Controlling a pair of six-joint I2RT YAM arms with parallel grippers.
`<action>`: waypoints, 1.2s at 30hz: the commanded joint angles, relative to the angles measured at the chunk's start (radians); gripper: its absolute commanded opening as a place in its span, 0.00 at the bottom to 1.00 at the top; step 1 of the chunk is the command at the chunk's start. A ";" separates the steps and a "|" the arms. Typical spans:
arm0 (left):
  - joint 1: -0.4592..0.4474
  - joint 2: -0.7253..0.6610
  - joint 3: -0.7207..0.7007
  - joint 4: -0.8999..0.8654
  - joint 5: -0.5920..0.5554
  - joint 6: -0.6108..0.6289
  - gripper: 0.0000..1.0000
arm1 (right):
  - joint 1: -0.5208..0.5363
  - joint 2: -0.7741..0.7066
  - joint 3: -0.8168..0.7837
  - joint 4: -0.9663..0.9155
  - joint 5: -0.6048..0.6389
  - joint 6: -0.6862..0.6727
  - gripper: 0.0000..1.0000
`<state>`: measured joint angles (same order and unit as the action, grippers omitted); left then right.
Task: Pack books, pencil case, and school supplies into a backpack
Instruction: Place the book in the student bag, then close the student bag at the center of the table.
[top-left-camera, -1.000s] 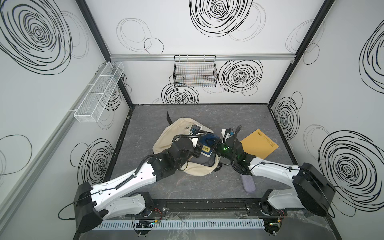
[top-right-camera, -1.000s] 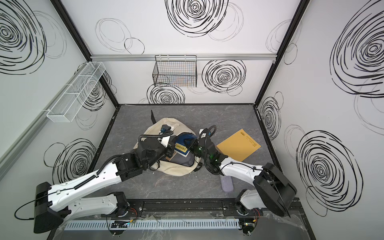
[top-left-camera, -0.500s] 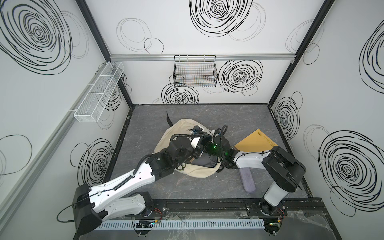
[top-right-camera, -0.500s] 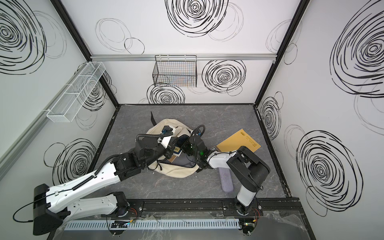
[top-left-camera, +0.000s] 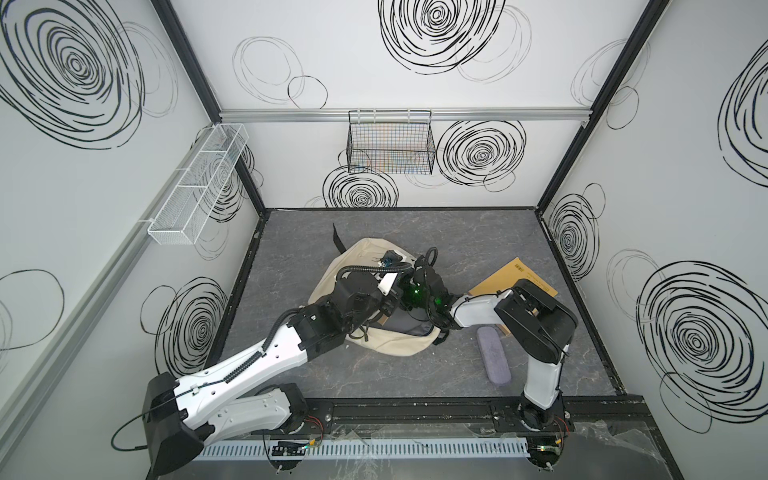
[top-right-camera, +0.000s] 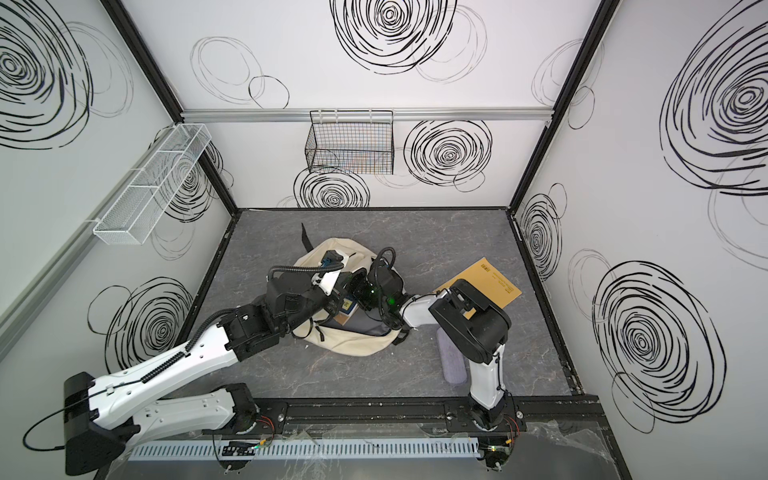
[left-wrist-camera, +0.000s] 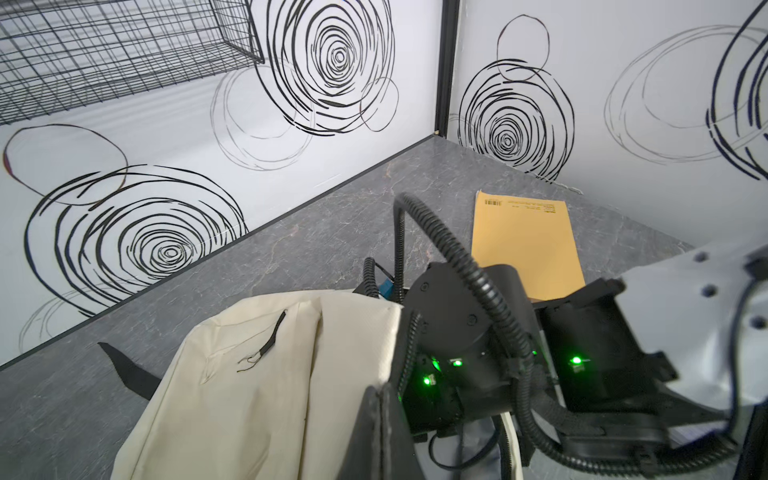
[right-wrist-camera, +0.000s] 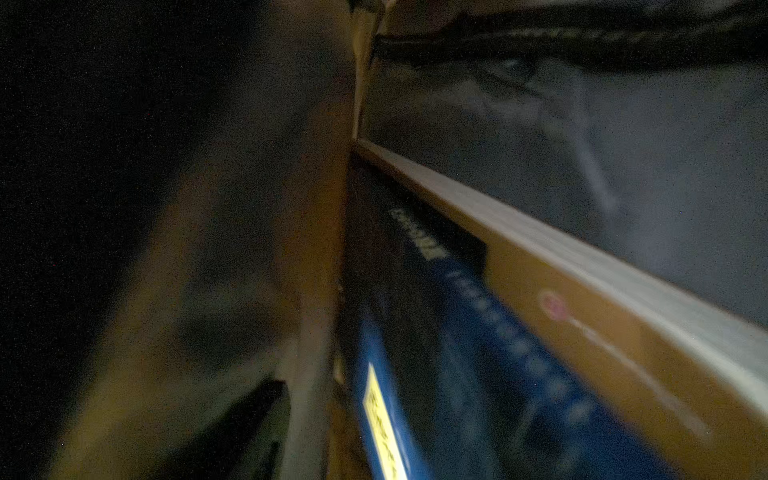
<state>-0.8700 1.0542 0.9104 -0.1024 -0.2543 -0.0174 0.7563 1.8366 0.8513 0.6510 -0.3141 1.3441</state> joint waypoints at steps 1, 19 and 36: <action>0.033 -0.034 0.013 0.079 -0.017 -0.020 0.00 | -0.026 -0.151 -0.059 -0.131 0.013 -0.067 0.78; 0.064 0.059 0.031 0.120 0.108 -0.064 0.00 | -0.338 -0.783 -0.167 -0.740 0.117 -0.424 0.78; -0.107 0.454 0.359 0.096 0.251 -0.103 0.67 | -1.331 -0.780 -0.310 -0.904 -0.106 -0.651 0.84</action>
<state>-0.9684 1.4044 1.2362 -0.0235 -0.0978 -0.0978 -0.5476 1.0443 0.5903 -0.2260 -0.3462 0.7055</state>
